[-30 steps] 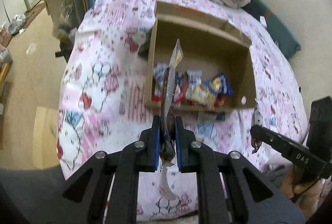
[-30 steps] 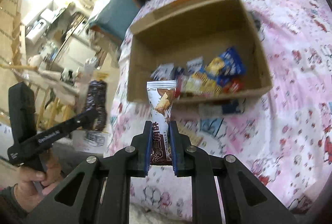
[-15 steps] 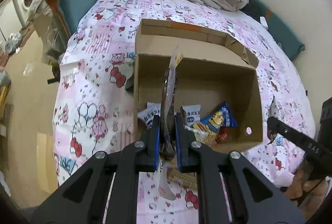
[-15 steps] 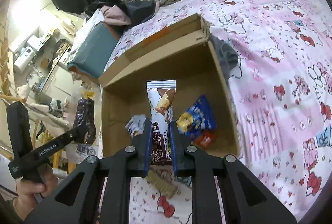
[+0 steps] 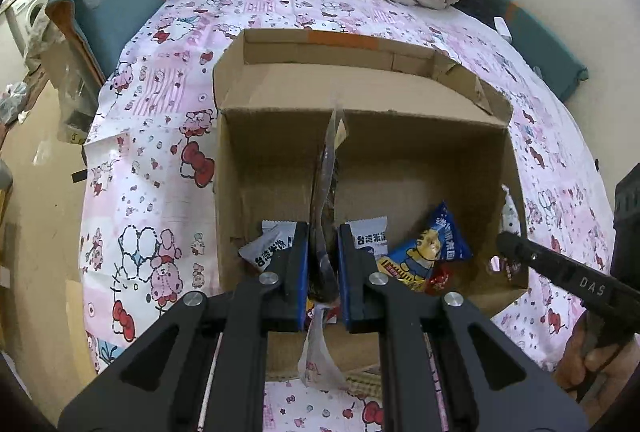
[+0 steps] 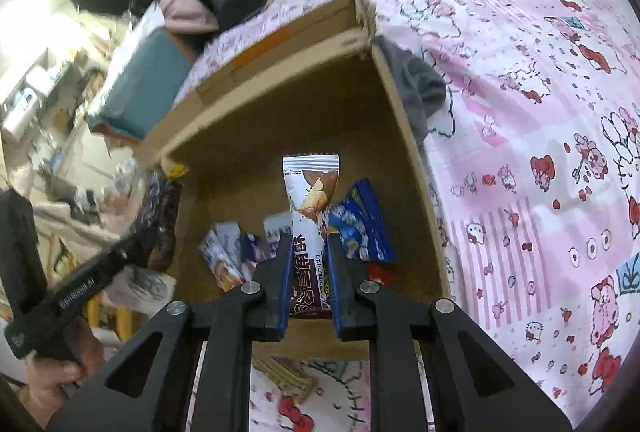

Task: Organize snacks
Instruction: 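Lower both held snacks into the box and open both tools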

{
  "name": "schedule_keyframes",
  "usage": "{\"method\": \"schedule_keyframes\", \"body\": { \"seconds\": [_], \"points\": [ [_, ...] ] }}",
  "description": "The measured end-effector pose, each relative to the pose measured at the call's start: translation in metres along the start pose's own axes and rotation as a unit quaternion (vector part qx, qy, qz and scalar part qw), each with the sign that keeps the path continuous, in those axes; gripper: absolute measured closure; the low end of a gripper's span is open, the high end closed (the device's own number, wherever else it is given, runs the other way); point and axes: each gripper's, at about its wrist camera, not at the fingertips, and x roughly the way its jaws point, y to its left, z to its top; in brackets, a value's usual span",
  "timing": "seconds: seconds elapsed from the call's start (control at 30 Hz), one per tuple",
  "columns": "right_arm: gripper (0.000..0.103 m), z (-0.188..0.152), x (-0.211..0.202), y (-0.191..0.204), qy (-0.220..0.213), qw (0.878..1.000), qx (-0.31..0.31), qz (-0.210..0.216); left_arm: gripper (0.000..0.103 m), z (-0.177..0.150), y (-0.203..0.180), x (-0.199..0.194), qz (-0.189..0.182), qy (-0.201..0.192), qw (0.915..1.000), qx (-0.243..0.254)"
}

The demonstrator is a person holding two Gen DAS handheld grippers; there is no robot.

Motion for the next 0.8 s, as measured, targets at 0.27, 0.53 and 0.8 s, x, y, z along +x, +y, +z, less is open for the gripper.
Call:
{"method": "schedule_keyframes", "body": {
  "seconds": [0.27,0.53,0.8],
  "points": [
    [0.086,-0.006,0.01,0.002,0.019,1.0,0.003,-0.008,0.093,0.003,0.002,0.005,-0.013,-0.022,0.9996,-0.012],
    [0.086,-0.004,0.014,-0.001,0.023,1.0,0.013,-0.01,0.092,0.001,-0.002,0.011,-0.023,-0.023,0.9994,-0.016],
    [0.082,-0.002,0.014,-0.001,0.023,0.999,0.021,0.015,0.068,-0.003,-0.008,0.011,-0.039,-0.01,0.9992,-0.01]
  ]
}}
